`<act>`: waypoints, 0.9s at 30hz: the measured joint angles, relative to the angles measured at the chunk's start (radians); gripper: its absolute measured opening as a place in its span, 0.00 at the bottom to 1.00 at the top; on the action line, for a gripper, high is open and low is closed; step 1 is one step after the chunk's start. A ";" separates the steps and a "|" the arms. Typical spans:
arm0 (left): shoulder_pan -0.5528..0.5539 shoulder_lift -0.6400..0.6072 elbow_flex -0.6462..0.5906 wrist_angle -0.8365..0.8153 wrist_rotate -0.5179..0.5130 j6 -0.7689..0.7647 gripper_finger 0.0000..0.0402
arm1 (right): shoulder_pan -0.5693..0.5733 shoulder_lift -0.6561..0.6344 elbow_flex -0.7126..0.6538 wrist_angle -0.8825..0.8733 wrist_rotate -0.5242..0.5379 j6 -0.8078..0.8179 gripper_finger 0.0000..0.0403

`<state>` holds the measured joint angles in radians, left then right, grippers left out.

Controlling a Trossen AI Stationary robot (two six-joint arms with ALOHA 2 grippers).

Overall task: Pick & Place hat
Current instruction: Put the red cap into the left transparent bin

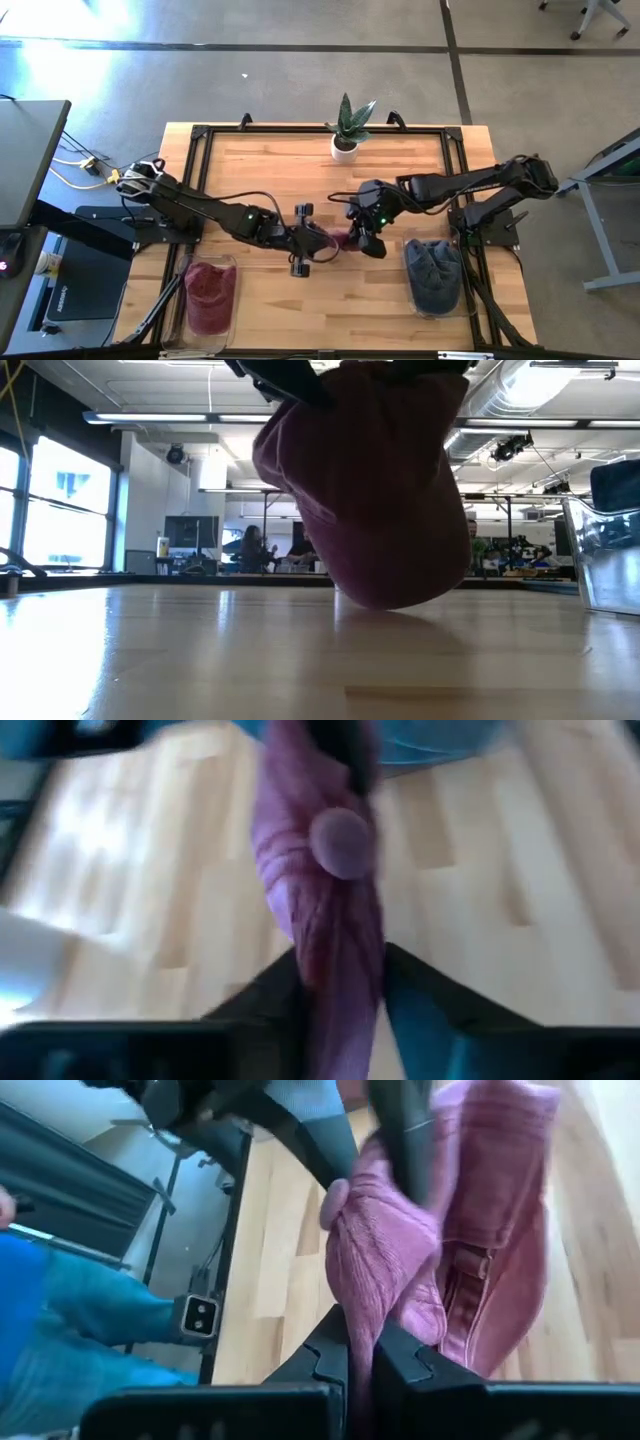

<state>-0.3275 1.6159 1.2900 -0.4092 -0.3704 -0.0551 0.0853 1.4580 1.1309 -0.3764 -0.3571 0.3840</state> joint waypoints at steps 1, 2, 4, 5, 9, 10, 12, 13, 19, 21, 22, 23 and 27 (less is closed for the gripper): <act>0.000 -0.002 0.000 -0.001 0.030 0.002 0.25 | 0.000 -0.004 0.000 0.000 -0.009 0.000 0.03; 0.000 -0.006 0.000 0.002 0.065 0.004 0.19 | 0.001 -0.006 0.000 -0.002 -0.027 0.000 0.02; 0.000 -0.018 0.000 0.008 0.132 0.005 0.08 | 0.002 -0.007 0.000 0.002 -0.065 -0.005 0.02; 0.000 -0.026 0.000 0.007 0.159 0.006 0.04 | 0.006 -0.007 0.000 0.005 -0.083 -0.008 0.02; 0.001 -0.055 0.002 0.007 0.228 0.029 0.05 | 0.035 -0.007 0.000 0.030 -0.148 -0.009 0.06; 0.001 -0.061 0.002 0.004 0.238 0.042 0.06 | 0.044 -0.007 0.000 0.035 -0.147 -0.019 0.08; 0.001 -0.073 0.001 0.002 0.274 0.051 0.05 | 0.055 -0.007 0.000 0.042 -0.148 -0.031 0.14; 0.001 -0.077 0.002 0.003 0.291 0.051 0.05 | 0.056 -0.009 0.000 0.045 -0.148 -0.028 0.18; 0.000 -0.078 0.001 -0.005 0.319 0.017 0.01 | 0.011 -0.058 0.000 0.047 -0.140 -0.045 0.48; 0.000 -0.078 0.001 -0.005 0.327 0.001 0.02 | 0.014 -0.077 0.000 0.009 -0.084 -0.092 0.55; 0.000 -0.078 0.001 -0.005 0.330 -0.002 0.02 | 0.025 -0.082 0.000 -0.018 -0.039 -0.128 0.58; 0.000 -0.078 0.001 -0.005 0.331 -0.002 0.01 | 0.037 -0.083 0.001 -0.049 0.007 -0.165 0.60; 0.000 -0.086 0.001 -0.007 0.336 -0.002 0.01 | 0.084 -0.055 -0.001 -0.141 0.189 -0.267 0.61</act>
<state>-0.3275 1.5303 1.2911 -0.4159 -0.0348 -0.0574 0.1690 1.4027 1.1299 -0.5175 -0.1682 0.1168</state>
